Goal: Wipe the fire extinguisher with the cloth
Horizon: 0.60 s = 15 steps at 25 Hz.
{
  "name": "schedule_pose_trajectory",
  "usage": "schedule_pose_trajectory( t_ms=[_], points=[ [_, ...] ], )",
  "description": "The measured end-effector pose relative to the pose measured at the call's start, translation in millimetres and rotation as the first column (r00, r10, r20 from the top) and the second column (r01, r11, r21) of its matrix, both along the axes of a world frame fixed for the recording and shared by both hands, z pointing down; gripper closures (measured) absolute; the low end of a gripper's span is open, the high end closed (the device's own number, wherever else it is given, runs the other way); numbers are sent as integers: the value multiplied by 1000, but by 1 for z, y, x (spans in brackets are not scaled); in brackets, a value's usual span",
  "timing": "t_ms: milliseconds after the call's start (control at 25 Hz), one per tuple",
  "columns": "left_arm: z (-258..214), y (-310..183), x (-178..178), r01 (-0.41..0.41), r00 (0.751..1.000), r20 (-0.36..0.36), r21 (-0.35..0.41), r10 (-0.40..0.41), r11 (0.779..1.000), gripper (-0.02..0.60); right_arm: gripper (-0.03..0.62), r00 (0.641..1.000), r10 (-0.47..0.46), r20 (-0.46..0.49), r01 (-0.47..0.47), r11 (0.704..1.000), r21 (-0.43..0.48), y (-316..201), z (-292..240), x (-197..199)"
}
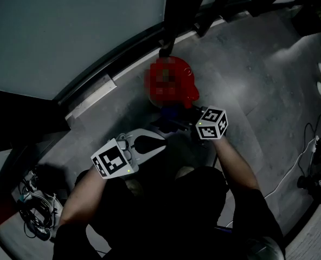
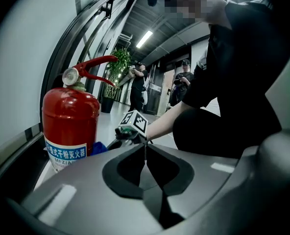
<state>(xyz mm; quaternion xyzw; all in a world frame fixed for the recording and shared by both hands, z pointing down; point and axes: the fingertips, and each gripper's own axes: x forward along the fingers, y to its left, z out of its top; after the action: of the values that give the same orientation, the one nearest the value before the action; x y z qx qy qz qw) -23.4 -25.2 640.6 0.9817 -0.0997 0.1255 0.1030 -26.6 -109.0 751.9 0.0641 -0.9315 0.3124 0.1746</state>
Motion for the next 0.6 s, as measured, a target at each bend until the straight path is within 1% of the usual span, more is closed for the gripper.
schedule_pose_trajectory(
  t_ms=[120, 360, 520, 600],
  points=[
    [1, 6, -4, 0, 1000, -5, -17, -1, 1000, 561, 487, 999, 3, -36, -4, 1000, -22, 0, 22, -3],
    [5, 10, -13, 25, 1000, 15, -34, -25, 999, 560, 487, 991, -11, -134, 0, 997, -80, 3, 68, -8],
    [9, 13, -23, 44, 998, 37, -43, -43, 998, 560, 487, 986, -17, -164, -4, 992, -125, 4, 87, -9],
    [12, 14, -29, 59, 997, 47, -47, -57, 997, 560, 487, 985, -6, -175, -21, 988, -153, 5, 97, -8]
  ],
)
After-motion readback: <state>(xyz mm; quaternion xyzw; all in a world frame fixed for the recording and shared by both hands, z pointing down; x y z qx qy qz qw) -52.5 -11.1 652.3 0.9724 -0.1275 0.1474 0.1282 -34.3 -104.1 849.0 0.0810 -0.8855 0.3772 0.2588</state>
